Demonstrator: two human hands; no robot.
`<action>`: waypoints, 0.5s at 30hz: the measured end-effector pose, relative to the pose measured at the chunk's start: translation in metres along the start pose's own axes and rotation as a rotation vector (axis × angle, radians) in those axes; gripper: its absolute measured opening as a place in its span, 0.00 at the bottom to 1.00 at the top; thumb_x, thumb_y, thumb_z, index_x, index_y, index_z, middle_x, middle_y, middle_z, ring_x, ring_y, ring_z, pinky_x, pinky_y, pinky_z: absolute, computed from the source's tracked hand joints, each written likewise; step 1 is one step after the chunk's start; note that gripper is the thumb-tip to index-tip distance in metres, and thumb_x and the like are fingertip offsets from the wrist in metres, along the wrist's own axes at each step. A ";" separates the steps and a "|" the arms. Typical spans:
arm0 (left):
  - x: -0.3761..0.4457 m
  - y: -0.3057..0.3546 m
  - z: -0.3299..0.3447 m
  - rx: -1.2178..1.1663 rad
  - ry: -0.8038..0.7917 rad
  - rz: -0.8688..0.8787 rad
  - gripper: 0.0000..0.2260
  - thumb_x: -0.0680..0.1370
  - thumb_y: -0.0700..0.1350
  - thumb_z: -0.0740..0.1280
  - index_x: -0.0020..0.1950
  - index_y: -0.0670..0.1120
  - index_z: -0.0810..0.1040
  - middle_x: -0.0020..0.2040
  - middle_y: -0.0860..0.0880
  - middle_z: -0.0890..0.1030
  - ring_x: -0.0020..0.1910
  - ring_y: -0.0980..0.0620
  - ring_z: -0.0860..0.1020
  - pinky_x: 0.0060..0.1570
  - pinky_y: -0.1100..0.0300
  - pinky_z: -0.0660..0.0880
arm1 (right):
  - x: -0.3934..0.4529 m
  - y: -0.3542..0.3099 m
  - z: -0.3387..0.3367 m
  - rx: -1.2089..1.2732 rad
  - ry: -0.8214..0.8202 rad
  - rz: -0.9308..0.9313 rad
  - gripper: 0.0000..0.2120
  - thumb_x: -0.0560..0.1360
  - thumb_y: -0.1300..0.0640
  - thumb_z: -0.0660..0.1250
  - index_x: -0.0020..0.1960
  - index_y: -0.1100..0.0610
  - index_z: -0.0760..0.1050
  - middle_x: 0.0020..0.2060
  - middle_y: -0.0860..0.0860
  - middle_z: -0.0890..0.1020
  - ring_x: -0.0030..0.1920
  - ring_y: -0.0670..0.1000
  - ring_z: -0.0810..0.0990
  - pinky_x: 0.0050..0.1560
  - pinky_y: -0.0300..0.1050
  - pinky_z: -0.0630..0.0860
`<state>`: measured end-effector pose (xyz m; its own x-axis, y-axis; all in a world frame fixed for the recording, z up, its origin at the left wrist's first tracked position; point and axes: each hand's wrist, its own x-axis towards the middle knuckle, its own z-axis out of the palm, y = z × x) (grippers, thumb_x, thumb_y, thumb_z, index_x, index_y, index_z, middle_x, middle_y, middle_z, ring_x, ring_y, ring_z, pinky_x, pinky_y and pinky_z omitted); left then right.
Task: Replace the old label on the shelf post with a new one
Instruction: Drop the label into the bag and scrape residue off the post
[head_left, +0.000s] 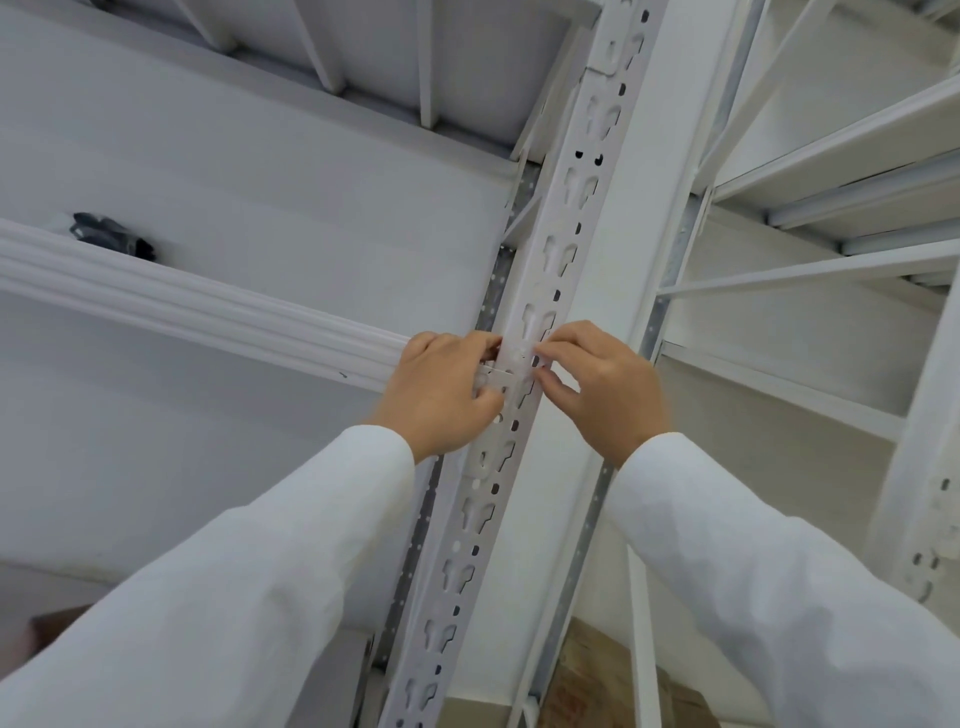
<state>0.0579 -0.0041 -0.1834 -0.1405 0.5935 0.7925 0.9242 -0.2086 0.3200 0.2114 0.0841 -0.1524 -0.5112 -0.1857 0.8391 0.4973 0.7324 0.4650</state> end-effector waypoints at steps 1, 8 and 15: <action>0.000 0.000 0.000 0.000 0.003 0.001 0.21 0.73 0.45 0.60 0.66 0.50 0.69 0.63 0.53 0.78 0.62 0.51 0.71 0.67 0.60 0.55 | 0.001 0.001 0.000 -0.010 0.001 -0.019 0.05 0.73 0.58 0.67 0.45 0.58 0.81 0.41 0.52 0.81 0.35 0.54 0.79 0.26 0.48 0.77; 0.001 -0.001 0.004 0.013 0.031 0.004 0.21 0.73 0.45 0.60 0.66 0.50 0.69 0.61 0.53 0.78 0.61 0.50 0.72 0.65 0.62 0.54 | 0.002 0.008 0.004 -0.085 0.020 -0.125 0.04 0.73 0.59 0.68 0.41 0.59 0.80 0.35 0.53 0.80 0.31 0.54 0.77 0.24 0.46 0.75; 0.000 0.000 0.006 0.015 0.072 0.008 0.20 0.73 0.45 0.60 0.65 0.50 0.70 0.60 0.53 0.79 0.60 0.51 0.72 0.63 0.64 0.53 | 0.003 0.005 0.008 -0.091 0.079 -0.129 0.06 0.72 0.62 0.69 0.36 0.59 0.77 0.33 0.53 0.79 0.28 0.54 0.75 0.22 0.42 0.71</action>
<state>0.0603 0.0005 -0.1861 -0.1578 0.5346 0.8302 0.9305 -0.2010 0.3062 0.2068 0.0921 -0.1501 -0.5202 -0.3272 0.7889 0.4948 0.6374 0.5907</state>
